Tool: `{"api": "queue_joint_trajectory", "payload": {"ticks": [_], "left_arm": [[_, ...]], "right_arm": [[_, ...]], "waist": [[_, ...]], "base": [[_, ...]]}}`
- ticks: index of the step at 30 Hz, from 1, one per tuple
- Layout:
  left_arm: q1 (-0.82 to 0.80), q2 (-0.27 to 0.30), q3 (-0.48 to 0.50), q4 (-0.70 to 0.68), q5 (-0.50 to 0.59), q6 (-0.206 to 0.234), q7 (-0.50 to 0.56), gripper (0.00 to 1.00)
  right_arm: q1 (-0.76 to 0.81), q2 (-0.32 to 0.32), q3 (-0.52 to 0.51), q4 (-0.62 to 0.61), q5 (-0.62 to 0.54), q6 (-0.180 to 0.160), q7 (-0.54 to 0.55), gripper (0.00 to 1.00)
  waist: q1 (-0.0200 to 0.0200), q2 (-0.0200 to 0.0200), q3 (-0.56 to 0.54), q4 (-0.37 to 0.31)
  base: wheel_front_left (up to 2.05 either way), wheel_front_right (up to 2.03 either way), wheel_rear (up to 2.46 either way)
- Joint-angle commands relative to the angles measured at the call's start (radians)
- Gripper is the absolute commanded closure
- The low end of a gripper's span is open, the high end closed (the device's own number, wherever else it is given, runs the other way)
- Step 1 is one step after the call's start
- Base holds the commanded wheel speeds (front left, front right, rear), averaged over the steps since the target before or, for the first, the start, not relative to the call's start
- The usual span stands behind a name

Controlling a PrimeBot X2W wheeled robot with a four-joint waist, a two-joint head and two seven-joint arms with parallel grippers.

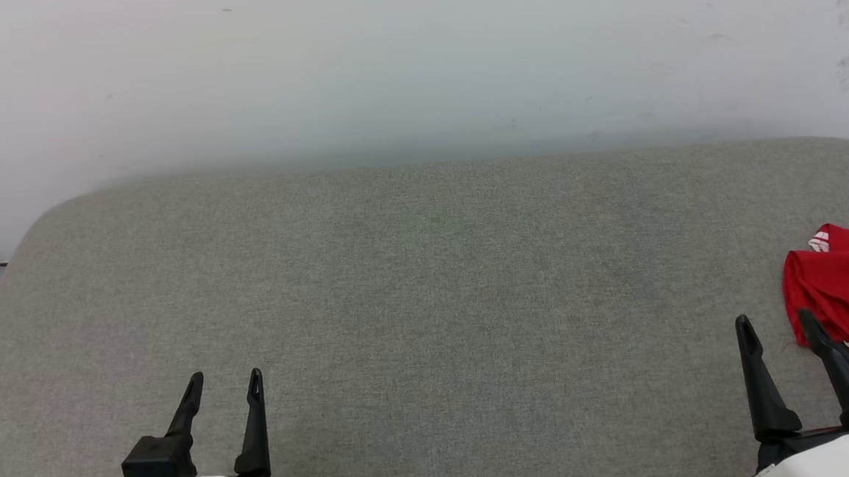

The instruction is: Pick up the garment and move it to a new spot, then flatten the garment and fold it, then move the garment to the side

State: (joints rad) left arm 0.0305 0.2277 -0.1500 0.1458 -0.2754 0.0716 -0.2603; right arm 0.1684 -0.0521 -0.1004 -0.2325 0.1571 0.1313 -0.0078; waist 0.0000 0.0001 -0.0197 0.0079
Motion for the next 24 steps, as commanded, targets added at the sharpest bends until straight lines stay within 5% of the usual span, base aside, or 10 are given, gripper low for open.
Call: {"api": "queue_joint_trajectory", "payload": {"ticks": [1, 10, 11, 24], "left_arm": [[-0.012, 0.004, 0.003, -0.003, 0.005, 0.002, -0.006, 0.0], [-0.014, 0.005, 0.006, 0.004, 0.0, -0.006, -0.007, 0.0], [-0.006, 0.004, 0.004, 0.003, -0.001, -0.003, 0.0, 1.0], [-0.017, -0.028, 0.038, 0.036, -0.19, -0.031, 0.058, 1.0]], "right_arm": [[0.009, 0.003, 0.002, -0.006, 0.004, -0.001, 0.0, 0.0], [0.009, 0.003, 0.009, 0.002, 0.013, -0.001, -0.005, 0.0], [0.0, 0.0, 0.01, 0.002, 0.009, 0.0, -0.002, 1.0], [-0.036, -0.012, 0.025, 0.085, 0.228, 0.0, 0.003, 1.0]], "waist": [[0.0, -0.0001, 0.0, 0.0], [0.0, -0.0001, 0.002, -0.003], [0.0, -0.0001, 0.002, -0.003], [0.0, -0.0001, 0.004, -0.003]], "base": [[0.0, 0.0, 0.0], [0.0, 0.0, 0.0], [0.0, 0.0, 0.0], [0.0, 0.0, 0.0]]}}
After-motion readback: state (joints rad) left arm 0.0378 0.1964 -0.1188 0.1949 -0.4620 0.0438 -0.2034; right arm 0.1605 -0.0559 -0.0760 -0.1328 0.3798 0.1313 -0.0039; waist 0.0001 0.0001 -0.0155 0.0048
